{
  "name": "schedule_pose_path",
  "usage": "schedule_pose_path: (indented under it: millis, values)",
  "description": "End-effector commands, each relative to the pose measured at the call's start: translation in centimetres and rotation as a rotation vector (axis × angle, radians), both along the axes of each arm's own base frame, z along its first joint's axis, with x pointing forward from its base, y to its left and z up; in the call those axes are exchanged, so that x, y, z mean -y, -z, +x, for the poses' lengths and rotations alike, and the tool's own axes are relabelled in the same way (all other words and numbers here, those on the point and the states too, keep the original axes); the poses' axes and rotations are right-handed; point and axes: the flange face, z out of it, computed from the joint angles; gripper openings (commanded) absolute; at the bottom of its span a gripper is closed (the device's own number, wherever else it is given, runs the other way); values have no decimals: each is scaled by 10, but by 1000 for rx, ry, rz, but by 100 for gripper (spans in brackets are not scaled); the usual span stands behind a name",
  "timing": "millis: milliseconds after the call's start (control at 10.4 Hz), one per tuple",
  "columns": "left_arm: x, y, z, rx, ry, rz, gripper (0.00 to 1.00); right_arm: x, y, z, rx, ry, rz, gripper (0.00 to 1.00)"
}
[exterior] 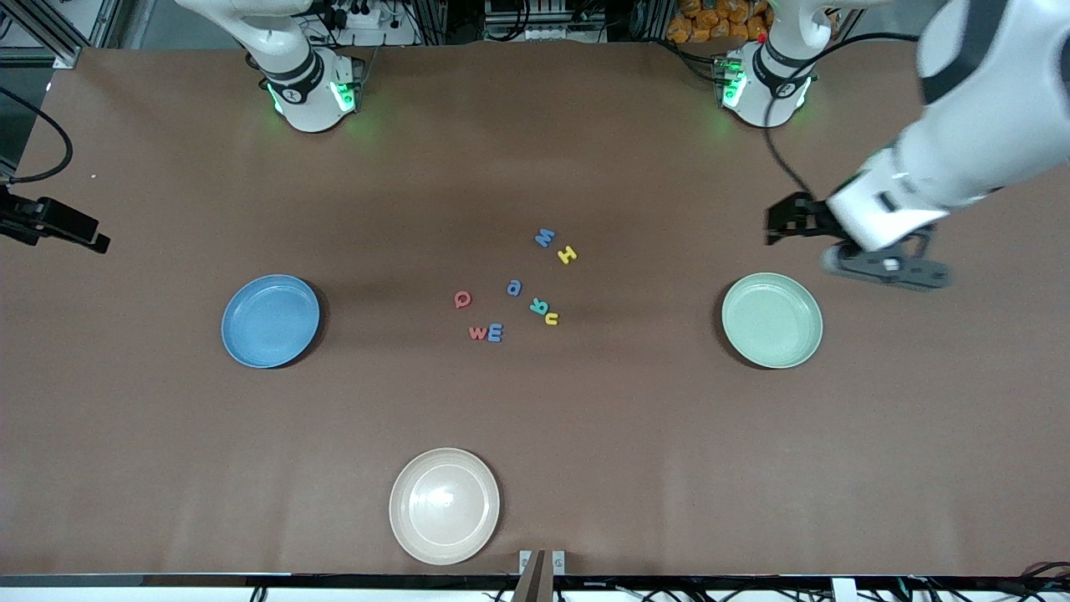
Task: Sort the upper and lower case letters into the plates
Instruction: 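Move the left gripper over the letters while the right gripper approaches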
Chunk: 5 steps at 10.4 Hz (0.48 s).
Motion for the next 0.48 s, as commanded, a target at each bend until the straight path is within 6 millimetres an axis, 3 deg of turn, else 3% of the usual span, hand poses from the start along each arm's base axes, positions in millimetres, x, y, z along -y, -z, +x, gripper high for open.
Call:
schedule_pose_path:
  millis: [0, 192, 384]
  values:
    - [64, 21, -14, 1, 27, -40, 100, -11, 20, 5, -48, -19, 7, 100]
    - [143, 47, -43, -30, 34, -44, 100, -17, 30, 15, -44, -25, 6, 100]
    - [198, 81, -68, -6, 164, 14, 100, -32, 40, 21, -60, 40, 4, 100]
